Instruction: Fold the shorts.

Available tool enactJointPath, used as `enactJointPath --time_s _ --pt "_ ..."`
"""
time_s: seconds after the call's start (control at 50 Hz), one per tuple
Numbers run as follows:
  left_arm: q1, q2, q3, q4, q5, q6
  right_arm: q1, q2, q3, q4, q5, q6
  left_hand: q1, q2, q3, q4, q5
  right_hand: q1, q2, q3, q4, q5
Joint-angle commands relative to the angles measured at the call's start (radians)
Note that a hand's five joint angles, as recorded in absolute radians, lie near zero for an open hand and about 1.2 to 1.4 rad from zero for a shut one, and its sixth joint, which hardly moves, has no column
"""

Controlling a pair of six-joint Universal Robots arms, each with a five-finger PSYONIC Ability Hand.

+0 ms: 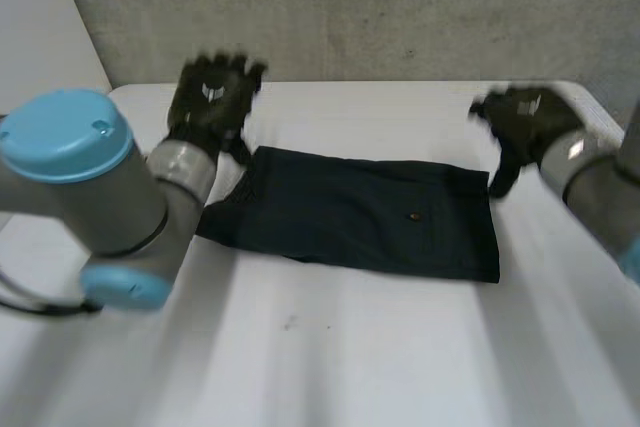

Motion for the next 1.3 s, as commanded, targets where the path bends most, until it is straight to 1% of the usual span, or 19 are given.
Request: enactJointPath --time_s 0.02,0.08,0.12,0.28,0.42,0.52,0.6,0.68,0.7,0.76,0.78,0.84,0.86,0.92,0.94,1.0,1.16,1.22,1.3 --pt "-0.006 0.037 -0.136 -0.242 0.004 -0.209 -0.007 -0.020 0.362 -0.210 -0.070 0.053 -0.008 -0.020 -0.030 -0.021 -0.037 -0.033 -0.055 -0.040 -0.065 -0.072" --pt "0.000 0.032 -0.155 -0.240 0.006 -0.254 -0.013 -0.015 0.445 -0.359 -0.069 0.051 -0.005 -0.017 -0.027 -0.018 -0.034 0.000 -0.022 -0.007 -0.032 -0.039" --pt "0.005 0.028 -0.161 -0.236 0.006 -0.274 -0.012 0.000 0.459 -0.407 -0.069 0.053 -0.008 -0.020 -0.030 -0.021 -0.037 0.041 0.020 0.034 0.010 0.003" --pt "0.012 0.006 -0.169 -0.200 -0.006 -0.283 -0.019 0.126 0.445 -0.467 -0.066 0.011 -0.014 -0.026 -0.036 -0.027 -0.043 0.267 0.245 0.260 0.236 0.229" --pt "0.012 -0.009 -0.173 -0.200 -0.035 -0.287 -0.022 0.173 0.408 -0.510 -0.066 -0.035 -0.018 -0.029 -0.040 -0.030 -0.047 1.173 1.152 1.167 1.142 1.135" --pt "0.009 -0.009 -0.183 -0.193 -0.037 -0.287 -0.041 0.156 0.405 -0.493 -0.057 -0.050 -0.018 -0.029 -0.040 -0.030 -0.047 1.188 1.167 1.182 1.157 1.150" --pt "0.005 0.000 -0.190 -0.193 -0.037 -0.287 -0.080 0.103 0.419 -0.423 -0.053 -0.097 -0.018 -0.029 -0.040 -0.030 -0.047 1.188 1.167 1.182 1.157 1.150" --pt "0.005 0.009 -0.196 -0.194 -0.037 -0.287 -0.154 -0.004 0.428 -0.308 -0.061 -0.232 -0.018 -0.029 -0.040 -0.030 -0.047 1.188 1.167 1.182 1.157 1.150" --pt "0.005 0.012 -0.196 -0.194 -0.039 -0.287 -0.203 -0.032 0.430 -0.271 -0.064 -0.307 -0.018 -0.029 -0.040 -0.030 -0.047 1.188 1.167 1.182 1.157 1.150" --pt "0.006 0.029 -0.201 -0.193 -0.039 -0.287 -0.264 -0.043 0.427 -0.231 -0.067 -0.430 -0.018 -0.029 -0.040 -0.030 -0.047 1.188 1.167 1.182 1.157 1.150" --pt "0.006 0.034 -0.203 -0.191 -0.039 -0.287 -0.295 -0.046 0.418 -0.213 -0.070 -0.516 -0.018 -0.029 -0.040 -0.030 -0.047 1.188 1.167 1.182 1.157 1.150" --pt "0.008 0.040 -0.204 -0.189 -0.039 -0.287 -0.314 -0.046 0.396 -0.206 -0.069 -0.639 -0.018 -0.029 -0.040 -0.030 -0.047 1.188 1.167 1.182 1.157 1.150" --pt "0.008 0.041 -0.204 -0.189 -0.039 -0.287 -0.294 -0.046 0.375 -0.203 -0.066 -0.706 -0.018 -0.029 -0.040 -0.030 -0.047 1.188 1.167 1.182 1.157 1.150" --pt "0.009 0.043 -0.204 -0.186 -0.039 -0.287 -0.194 -0.045 0.330 -0.203 -0.072 -0.785 -0.018 -0.029 -0.040 -0.030 -0.047 1.188 1.167 1.182 1.157 1.150" --pt "0.009 0.044 -0.204 -0.185 -0.040 -0.287 -0.114 -0.042 0.295 -0.209 -0.081 -0.824 -0.018 -0.029 -0.040 -0.030 -0.047 1.188 1.167 1.182 1.157 1.150" --pt "0.011 0.044 -0.204 -0.185 -0.040 -0.287 -0.012 -0.038 0.243 -0.211 -0.110 -0.852 -0.018 -0.029 -0.040 -0.030 -0.047 1.188 1.167 1.182 1.157 1.150" --pt "0.011 0.054 -0.209 -0.183 -0.057 -0.287 0.338 0.115 0.114 -0.209 -0.358 -0.855 -0.018 -0.029 -0.040 -0.030 -0.047 1.188 1.167 1.182 1.157 1.150" --pt "0.012 0.063 -0.209 -0.183 -0.077 -0.287 0.399 0.168 0.095 -0.205 -0.397 -0.845 -0.018 -0.029 -0.040 -0.030 -0.047 1.188 1.167 1.182 1.157 1.150" --pt "0.020 0.090 -0.198 -0.185 -0.114 -0.287 0.415 0.236 0.091 -0.199 -0.418 -0.771 -0.018 -0.029 -0.040 -0.030 -0.047 0.528 0.506 0.521 0.496 0.489"
